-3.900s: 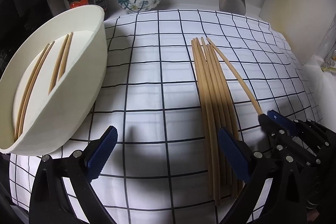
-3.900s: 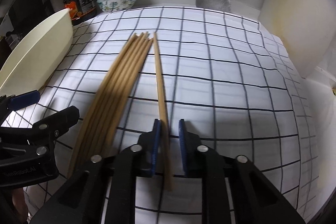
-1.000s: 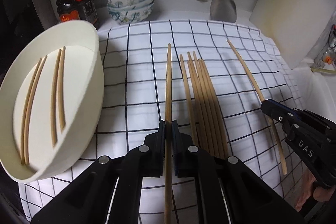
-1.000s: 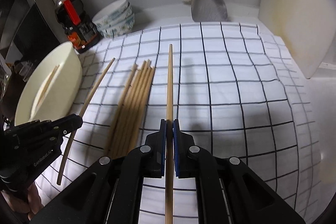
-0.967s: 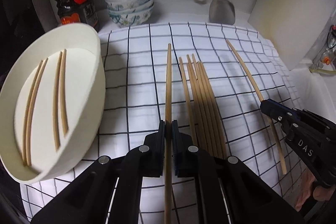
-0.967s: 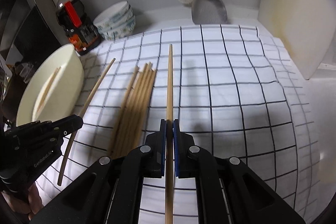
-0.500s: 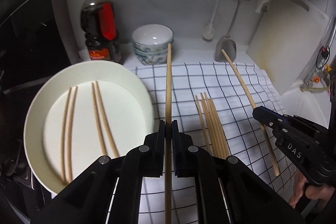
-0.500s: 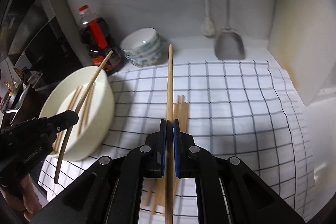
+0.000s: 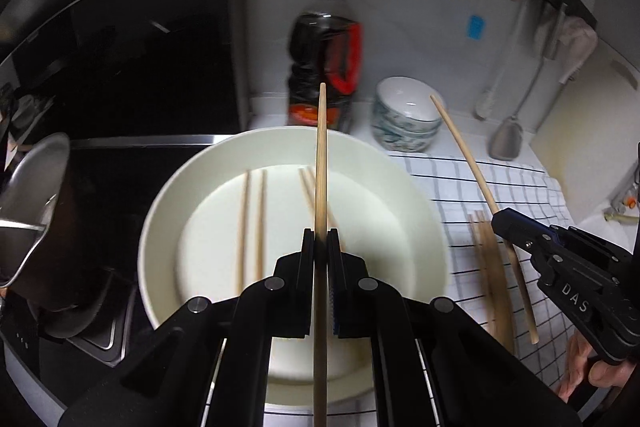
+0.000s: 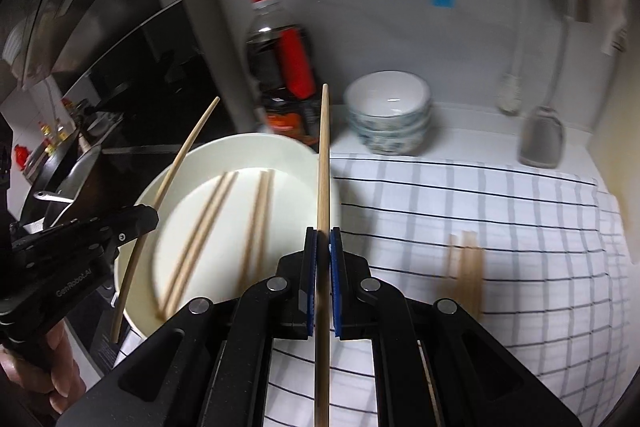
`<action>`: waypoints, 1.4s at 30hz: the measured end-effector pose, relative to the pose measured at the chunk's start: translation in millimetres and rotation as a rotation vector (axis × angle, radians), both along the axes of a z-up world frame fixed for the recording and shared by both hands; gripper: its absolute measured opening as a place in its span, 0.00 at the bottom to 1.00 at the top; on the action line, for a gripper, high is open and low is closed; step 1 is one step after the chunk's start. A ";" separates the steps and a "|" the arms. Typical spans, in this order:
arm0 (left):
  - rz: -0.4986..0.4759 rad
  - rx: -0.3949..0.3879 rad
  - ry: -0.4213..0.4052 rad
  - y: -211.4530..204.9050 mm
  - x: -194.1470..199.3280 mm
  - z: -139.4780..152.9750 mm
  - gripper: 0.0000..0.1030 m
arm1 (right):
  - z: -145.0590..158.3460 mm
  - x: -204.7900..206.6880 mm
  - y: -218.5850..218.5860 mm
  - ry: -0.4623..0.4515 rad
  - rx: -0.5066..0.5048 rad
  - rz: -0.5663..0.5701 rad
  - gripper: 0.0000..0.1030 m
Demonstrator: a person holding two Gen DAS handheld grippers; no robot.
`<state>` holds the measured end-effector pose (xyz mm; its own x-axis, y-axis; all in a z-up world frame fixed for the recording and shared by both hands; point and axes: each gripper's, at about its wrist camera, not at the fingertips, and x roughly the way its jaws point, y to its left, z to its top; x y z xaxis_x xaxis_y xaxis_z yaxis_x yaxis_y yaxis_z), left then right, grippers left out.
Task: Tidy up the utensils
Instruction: 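Lower both held chopsticks into the white bowl, then open the left gripper while the right gripper opens, releasing chopsticks into the bowl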
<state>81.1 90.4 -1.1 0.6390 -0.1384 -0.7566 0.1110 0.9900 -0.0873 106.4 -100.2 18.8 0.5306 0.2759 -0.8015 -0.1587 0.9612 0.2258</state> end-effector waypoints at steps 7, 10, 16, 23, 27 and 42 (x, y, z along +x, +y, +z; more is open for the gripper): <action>0.074 0.009 0.024 47.4 11.2 -13.1 0.07 | -17.3 19.6 51.1 0.039 0.035 0.066 0.06; 0.089 0.006 0.039 59.3 15.2 -21.0 0.07 | -24.4 26.5 67.9 0.059 0.046 0.081 0.06; 0.071 -0.001 0.069 60.7 29.1 -36.4 0.07 | -41.3 38.4 91.8 0.104 0.044 0.093 0.06; 0.043 0.002 0.121 51.8 41.4 -58.6 0.07 | -61.0 47.0 99.7 0.157 0.026 0.088 0.06; 0.036 0.009 0.149 51.0 45.6 -69.2 0.07 | -71.1 50.5 101.0 0.187 0.019 0.081 0.06; 0.040 0.022 0.210 52.1 51.8 -91.0 0.08 | -95.9 50.3 103.3 0.266 -0.003 0.072 0.06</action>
